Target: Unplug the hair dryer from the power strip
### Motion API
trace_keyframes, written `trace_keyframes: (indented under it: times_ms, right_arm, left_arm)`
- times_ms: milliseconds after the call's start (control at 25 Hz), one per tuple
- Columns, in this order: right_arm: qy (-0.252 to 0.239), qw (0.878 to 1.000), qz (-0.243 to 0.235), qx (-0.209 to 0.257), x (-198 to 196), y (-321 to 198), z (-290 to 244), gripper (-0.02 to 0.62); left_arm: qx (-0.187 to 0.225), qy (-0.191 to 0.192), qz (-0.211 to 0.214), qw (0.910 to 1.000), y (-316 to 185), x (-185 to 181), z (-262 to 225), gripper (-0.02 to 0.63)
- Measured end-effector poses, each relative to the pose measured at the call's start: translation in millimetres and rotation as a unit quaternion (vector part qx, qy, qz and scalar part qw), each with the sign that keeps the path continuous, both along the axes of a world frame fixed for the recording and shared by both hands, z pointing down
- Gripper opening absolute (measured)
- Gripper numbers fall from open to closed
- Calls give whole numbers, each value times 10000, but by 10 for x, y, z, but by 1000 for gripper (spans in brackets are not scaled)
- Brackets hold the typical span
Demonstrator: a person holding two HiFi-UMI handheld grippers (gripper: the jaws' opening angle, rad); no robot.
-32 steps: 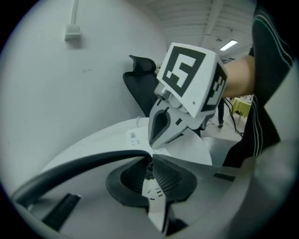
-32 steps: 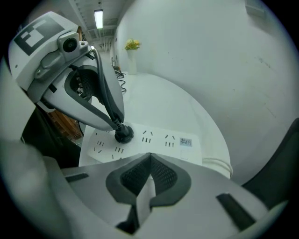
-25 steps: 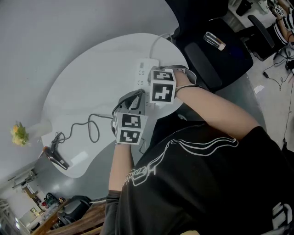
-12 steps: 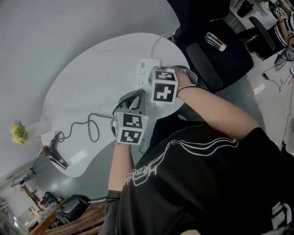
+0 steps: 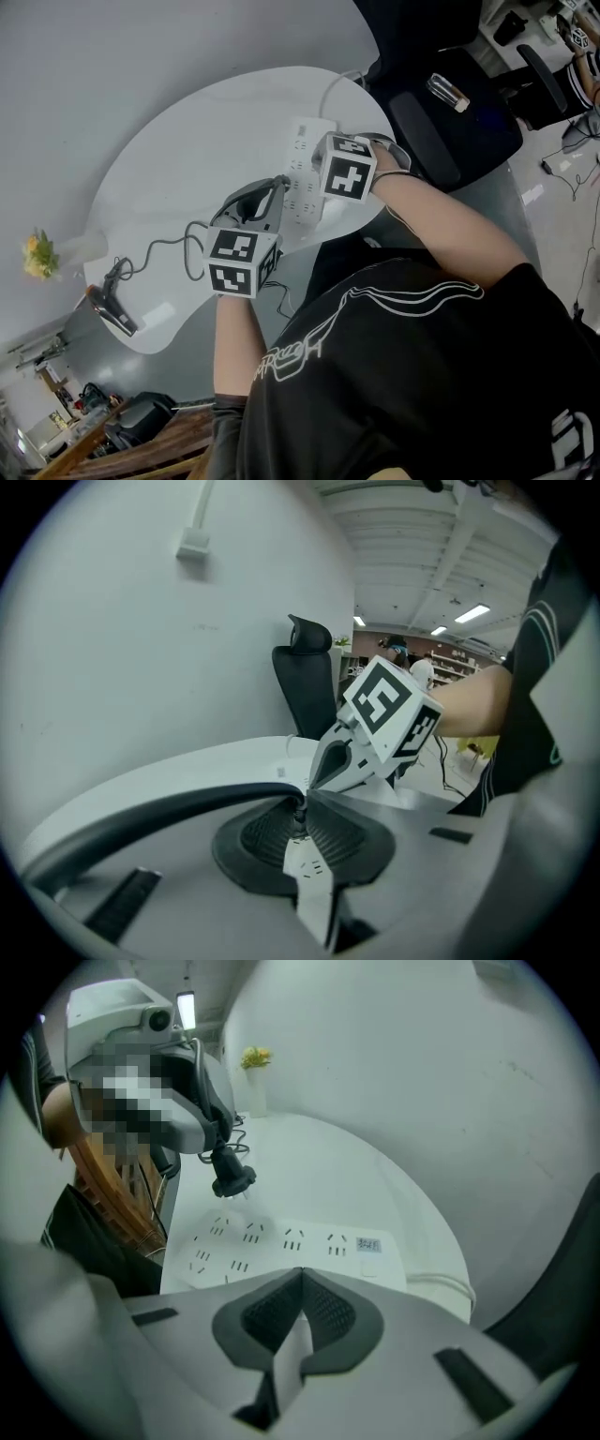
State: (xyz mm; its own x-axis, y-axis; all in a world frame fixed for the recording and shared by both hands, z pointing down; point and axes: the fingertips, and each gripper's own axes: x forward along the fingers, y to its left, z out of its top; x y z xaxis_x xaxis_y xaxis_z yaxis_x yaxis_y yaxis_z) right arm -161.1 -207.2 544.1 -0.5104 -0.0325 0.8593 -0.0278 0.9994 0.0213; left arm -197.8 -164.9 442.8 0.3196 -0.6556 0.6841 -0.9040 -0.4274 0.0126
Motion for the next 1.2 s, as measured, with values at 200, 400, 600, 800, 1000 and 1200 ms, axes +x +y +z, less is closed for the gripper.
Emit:
trace_keyframes:
  times_ms: [200,400,600,800,1000,1200]
  right_arm:
    - [-557,9961,562,-389,16,6,-24,-4]
    - [-1728,9749,1274,-584,88,-44,-334,-3]
    - [-2795,9434,1401,-1103,213,279,-935,-3]
    - [-3559,9191,1268,-1119,360,738,-1587,-3]
    - [-3980,9015,1350,-1030,508,1267,-2070,-3]
    - [-4370,8847,1319,-941,562,1867,-2465,-3]
  left_arm:
    - [6,480,-325,9983,152,-3,-64,40]
    - [192,927,-588,9938,259,30,-153,40]
    - [400,1091,-828,9898,491,114,-320,40]
    - [754,1453,-966,9818,832,170,-717,40]
    - [1074,1876,-1067,9705,1273,176,-1126,40]
    - [1270,1960,-892,9682,1808,235,-1398,40]
